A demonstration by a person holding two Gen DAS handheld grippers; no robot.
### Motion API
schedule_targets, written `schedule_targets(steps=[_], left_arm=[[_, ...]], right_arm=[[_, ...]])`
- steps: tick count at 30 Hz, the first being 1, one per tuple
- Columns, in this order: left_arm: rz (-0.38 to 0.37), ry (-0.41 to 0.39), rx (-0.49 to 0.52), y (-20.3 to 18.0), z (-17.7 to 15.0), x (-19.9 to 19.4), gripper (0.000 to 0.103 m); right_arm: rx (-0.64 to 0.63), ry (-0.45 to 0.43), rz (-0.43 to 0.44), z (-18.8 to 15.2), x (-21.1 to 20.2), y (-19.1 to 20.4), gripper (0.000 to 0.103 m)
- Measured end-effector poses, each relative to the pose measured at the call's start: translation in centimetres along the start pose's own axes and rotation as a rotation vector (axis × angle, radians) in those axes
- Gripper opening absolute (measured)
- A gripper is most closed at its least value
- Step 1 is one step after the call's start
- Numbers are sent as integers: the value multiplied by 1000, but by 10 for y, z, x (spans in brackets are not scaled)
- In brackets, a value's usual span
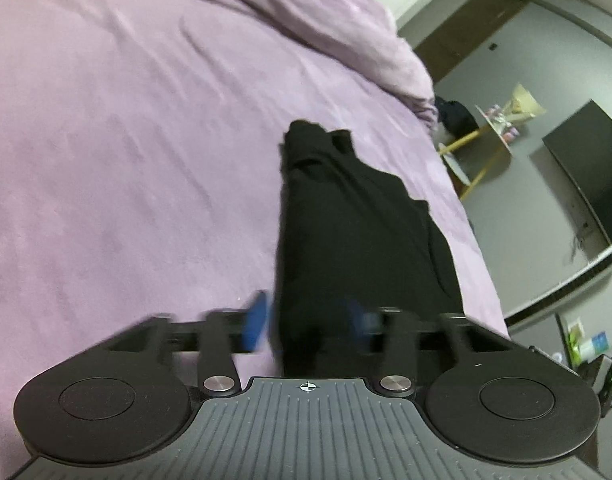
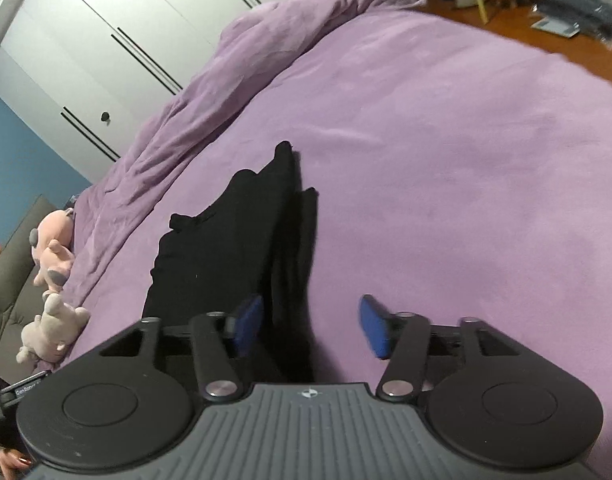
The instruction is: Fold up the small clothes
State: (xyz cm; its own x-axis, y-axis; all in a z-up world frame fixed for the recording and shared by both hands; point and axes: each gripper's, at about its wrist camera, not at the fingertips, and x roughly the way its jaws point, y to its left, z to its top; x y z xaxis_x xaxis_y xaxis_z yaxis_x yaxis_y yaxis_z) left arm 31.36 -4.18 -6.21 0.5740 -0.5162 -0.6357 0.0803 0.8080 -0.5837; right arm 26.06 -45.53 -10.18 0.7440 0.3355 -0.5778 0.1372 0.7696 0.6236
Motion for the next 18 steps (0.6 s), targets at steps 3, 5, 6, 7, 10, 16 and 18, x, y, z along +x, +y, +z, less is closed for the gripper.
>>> schedule_targets(steps=[3,5,6,7,10,16,18], left_arm=[[-7,51,13,0,10,27,57],[-13,86,2,2,16,43,57],[-12,94,-15,4,18,51,57],[-20,96,-32,6,20,58,57],[-46,108,-101,11,26,77,56],[-30,122,-144,6,32,90,35],[-31,116,-146,1,34,87,28]], right_arm=[[75,40,64,16,24,-8,59],[124,54,101,24,35,-12,59],[137,63,117,28,40,-13,59],[144,70,127,31,45,-13,59],[163,90,157,33,60,-10,59],[133,136,147,32,83,9,21],[105,111,143,32,77,19,19]])
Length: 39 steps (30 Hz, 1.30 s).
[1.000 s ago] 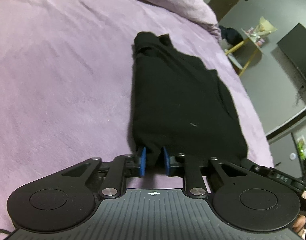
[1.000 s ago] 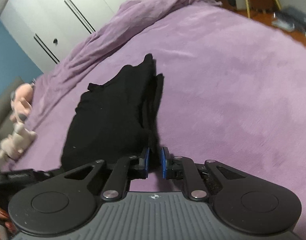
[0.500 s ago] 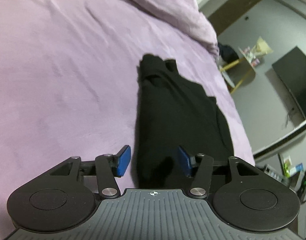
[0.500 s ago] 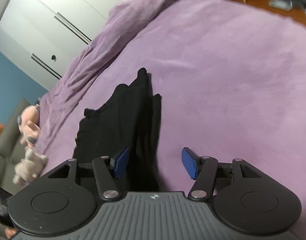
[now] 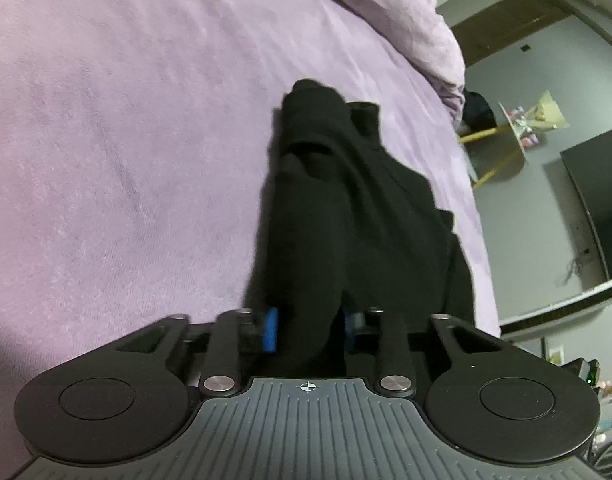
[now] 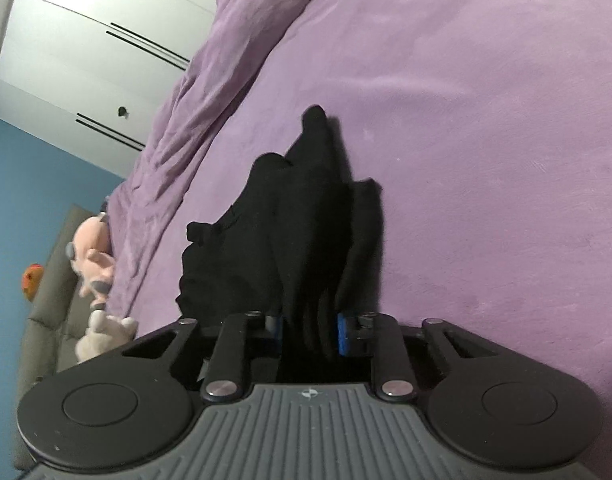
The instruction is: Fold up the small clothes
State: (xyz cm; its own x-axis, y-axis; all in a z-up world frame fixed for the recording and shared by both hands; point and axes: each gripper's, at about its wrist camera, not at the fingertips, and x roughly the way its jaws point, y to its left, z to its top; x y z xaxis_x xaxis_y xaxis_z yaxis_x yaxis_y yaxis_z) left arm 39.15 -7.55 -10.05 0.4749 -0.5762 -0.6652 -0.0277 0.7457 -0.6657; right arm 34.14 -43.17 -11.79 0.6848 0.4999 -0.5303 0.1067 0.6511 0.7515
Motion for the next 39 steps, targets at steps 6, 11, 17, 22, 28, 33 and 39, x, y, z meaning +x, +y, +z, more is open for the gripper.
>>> schedule_targets(steps=[6,11,17,22,28,33,39], left_arm=[[-43,-49,74,-19,4,-36,25],[-23,-67,86,-17,4,-77,25],[2,-31,44,7,-12,-132,25],[32,34,-38,44,-52,-165,26],[221,-10,3,64,-79,-183,32],[237,-142,42,48,-56,-178,44],[210,-89,-124,80,-23,-120,42]], right_arm=[[19,25,66,-7,-8,25,18],[44,72,119,-22,-8,44,18],[104,235,157,-62,-5,56,18],[34,349,81,-107,-8,62,20],[-133,155,-140,-112,-40,94,32],[-288,132,-120,-126,-15,149,31],[-475,127,-213,-151,48,177,28]])
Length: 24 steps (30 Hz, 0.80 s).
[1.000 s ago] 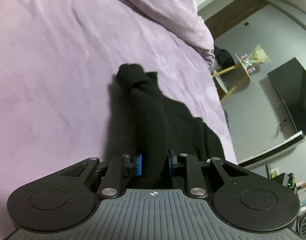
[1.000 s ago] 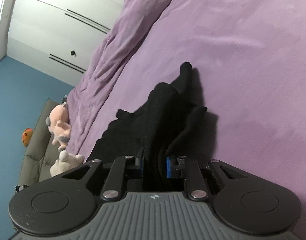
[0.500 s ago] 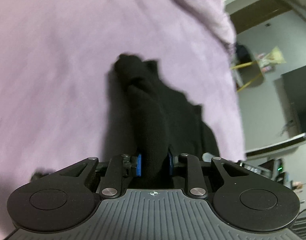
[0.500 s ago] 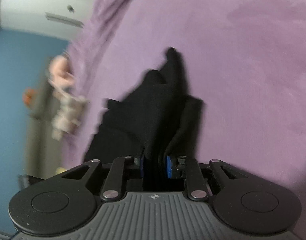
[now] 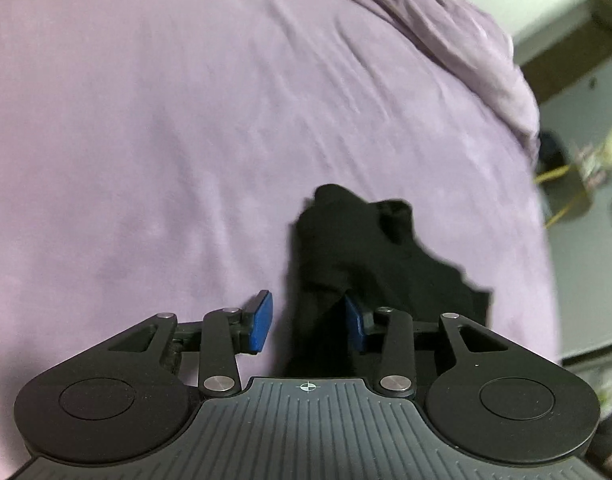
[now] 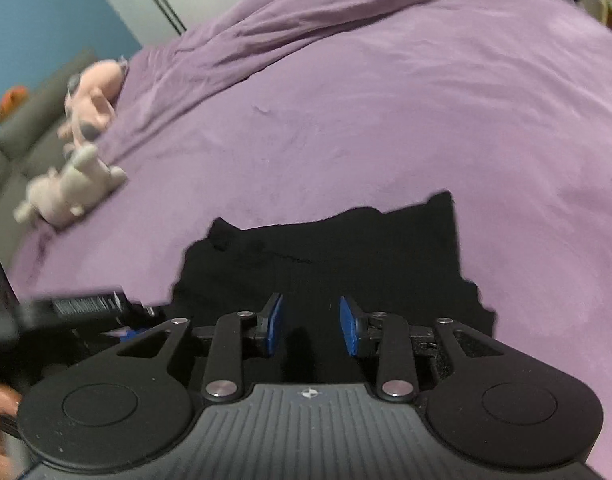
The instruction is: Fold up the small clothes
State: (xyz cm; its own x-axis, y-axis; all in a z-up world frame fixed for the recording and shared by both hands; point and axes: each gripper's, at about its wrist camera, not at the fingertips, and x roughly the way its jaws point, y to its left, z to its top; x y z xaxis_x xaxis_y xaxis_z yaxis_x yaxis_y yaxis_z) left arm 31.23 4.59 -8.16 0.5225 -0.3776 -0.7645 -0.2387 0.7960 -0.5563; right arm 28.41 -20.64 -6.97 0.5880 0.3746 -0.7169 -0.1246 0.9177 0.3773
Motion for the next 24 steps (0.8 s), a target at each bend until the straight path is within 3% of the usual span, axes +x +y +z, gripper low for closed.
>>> schedule_targets(steps=[1,3,7,12,14,16,20,24], left_arm=[[-41,-7,-43,3,3,5,37],[-73,-46,-63,2,8,13,36],[14,-138,117,-14,0,29,38],[93,-245,233,-32,-20,32,46],[113,-274,276,-36,-26,31,54],[126,-299,315,-36,-33,32,55],[211,-291,365,-36,-39,10,69],[216,-249,318,-36,-58,-19,68]], right_arm=[[-9,-8,-20,-1,6,0,28],[-40,-58,-74,-8,14,-3,21],[-82,-181,-140,-27,22,-13,0],[-132,-196,-191,-23,30,-5,0],[-117,-201,-170,-23,30,-11,0],[-78,-192,-143,-19,28,-18,0],[-29,-202,-157,-28,8,-18,0],[18,-255,-88,-59,-34,-22,9]])
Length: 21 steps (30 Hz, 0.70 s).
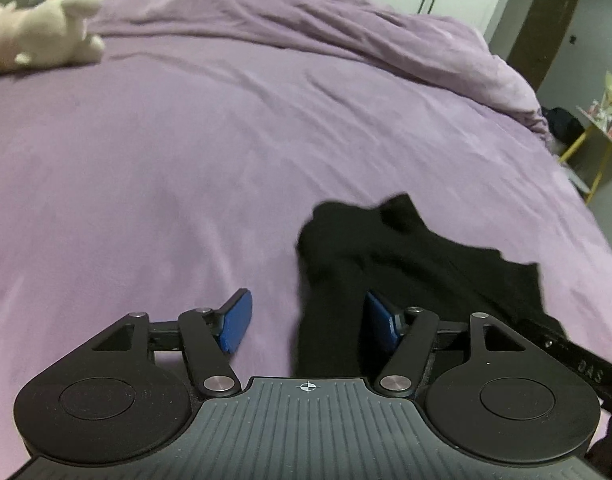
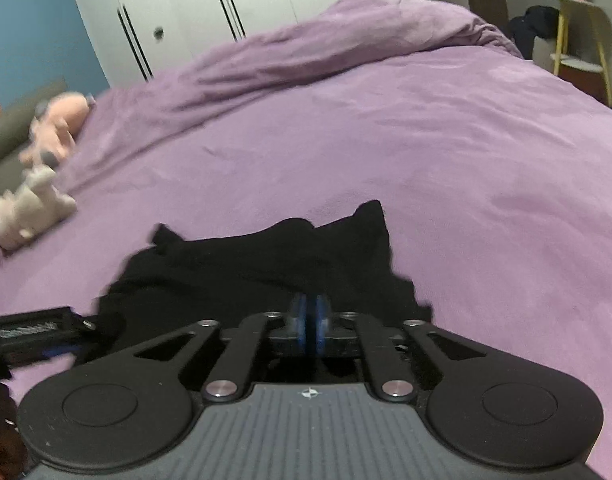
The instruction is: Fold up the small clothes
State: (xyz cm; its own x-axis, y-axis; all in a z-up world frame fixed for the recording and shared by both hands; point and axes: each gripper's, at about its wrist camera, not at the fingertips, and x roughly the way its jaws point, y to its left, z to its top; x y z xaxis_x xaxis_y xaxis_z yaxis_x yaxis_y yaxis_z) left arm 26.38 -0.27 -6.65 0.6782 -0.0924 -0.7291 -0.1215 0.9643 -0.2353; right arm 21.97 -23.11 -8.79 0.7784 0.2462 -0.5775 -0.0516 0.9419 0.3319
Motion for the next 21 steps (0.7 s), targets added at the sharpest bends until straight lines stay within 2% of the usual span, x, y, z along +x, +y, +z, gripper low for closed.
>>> schedule_targets(steps=[1,3,5,6,7,8,9,11,14,17,19,21], left_arm=[[-6,16,-17,0,-6,-7,68],[-21,13,-46,0,-21,-19,68],[-9,3,-29,-2,-34,-25,69],[3,-7,-11,-4,-40,-26,70],[14,-20,0,-4,-45,-30,70],[24,-24,0,-3,-47,-34,70],[27,-24,-12,-1,-49,-39,71],[19,-6,-62,7,-54,-51,71],[-25,20,-127,20,-67,-72,69],[-96,28,-159,28,-82,-93,69],[-143,64,-182,30,-88,-95,68],[-193,104,-226,34,-95,-95,66]], right_arm=[[-11,-8,3,-6,-9,-3,9],[-74,-20,-52,-20,-24,-8,9],[-86,-22,-63,-28,-39,-16,9],[-85,-19,-123,-29,-48,-17,10],[-83,-8,-190,-29,-56,-18,25],[-59,-1,-208,-28,-63,-20,35],[-9,20,-196,-30,-72,-28,35],[129,83,-100,-38,-86,-47,36],[264,123,30,-50,-99,-67,38],[388,164,129,-59,-99,-80,39],[486,195,212,-63,-96,-87,40],[556,199,253,-68,-96,-90,40]])
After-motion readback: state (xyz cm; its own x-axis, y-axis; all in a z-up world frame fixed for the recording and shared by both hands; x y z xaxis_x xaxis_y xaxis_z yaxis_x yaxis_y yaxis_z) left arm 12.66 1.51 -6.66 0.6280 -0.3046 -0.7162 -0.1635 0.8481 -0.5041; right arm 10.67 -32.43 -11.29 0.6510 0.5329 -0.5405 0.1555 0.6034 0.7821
